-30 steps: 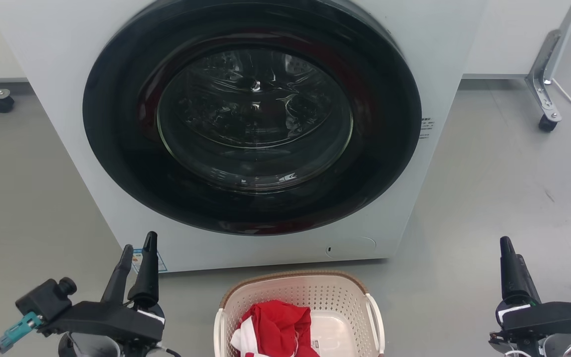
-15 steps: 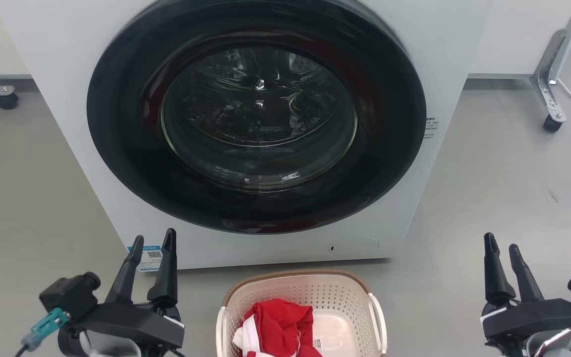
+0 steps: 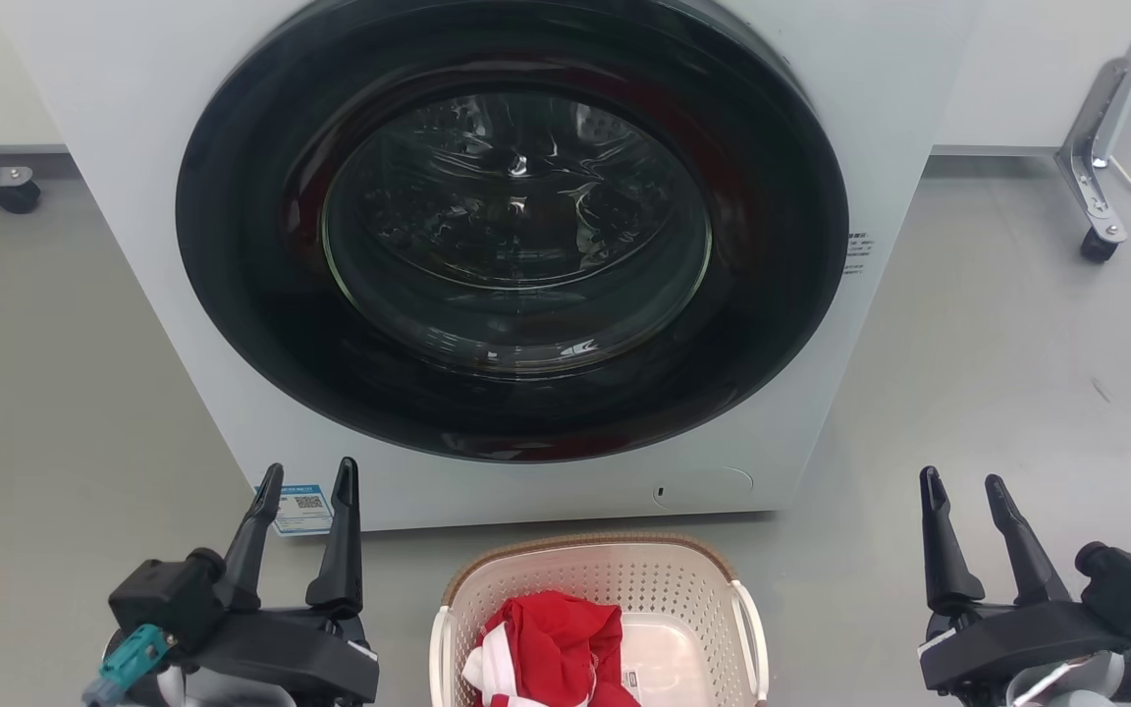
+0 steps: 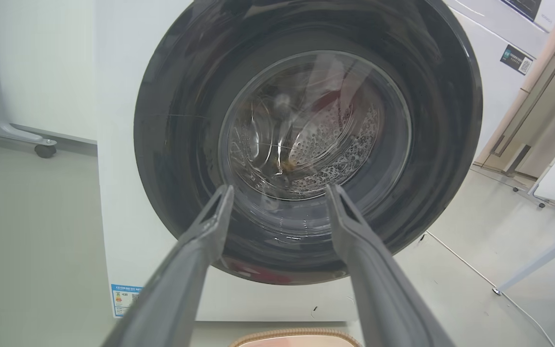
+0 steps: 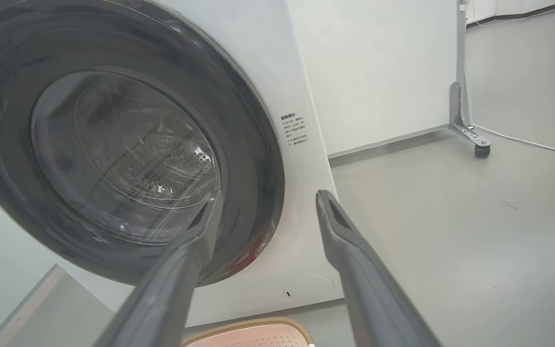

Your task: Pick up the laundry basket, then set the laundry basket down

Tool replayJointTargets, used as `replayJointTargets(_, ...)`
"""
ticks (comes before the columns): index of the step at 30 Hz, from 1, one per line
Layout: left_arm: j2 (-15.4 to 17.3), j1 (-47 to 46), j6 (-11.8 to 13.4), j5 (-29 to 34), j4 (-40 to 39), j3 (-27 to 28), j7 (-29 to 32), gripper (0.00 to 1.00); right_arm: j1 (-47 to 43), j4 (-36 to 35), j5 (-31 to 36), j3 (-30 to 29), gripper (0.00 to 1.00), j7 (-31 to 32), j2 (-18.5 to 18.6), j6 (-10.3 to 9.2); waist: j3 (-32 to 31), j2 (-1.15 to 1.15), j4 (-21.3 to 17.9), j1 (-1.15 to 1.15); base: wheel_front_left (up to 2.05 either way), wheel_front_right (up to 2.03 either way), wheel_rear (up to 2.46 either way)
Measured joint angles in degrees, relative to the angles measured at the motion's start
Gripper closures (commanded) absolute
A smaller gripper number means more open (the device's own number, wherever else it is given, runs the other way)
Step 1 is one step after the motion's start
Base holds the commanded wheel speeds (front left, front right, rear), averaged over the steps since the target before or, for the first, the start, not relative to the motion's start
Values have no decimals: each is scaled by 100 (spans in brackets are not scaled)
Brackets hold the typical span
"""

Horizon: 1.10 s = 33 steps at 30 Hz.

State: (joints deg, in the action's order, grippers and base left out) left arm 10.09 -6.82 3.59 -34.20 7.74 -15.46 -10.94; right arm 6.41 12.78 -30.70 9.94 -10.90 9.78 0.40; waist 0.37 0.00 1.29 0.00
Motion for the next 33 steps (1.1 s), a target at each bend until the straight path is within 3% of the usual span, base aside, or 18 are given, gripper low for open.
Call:
replayJointTargets(16, -30, 147, 255, 877, 41, -110, -279, 0, -20, 27, 1155, 166, 0, -339, 23, -192, 24, 0, 13, 0, 0, 0, 0)
replayJointTargets(33, -127, 257, 304, 915, 137, 16, -176, 0, -140, 65, 1209, 23, 0, -339, -83, -200, -11, 0, 1, 0, 0, 0, 0)
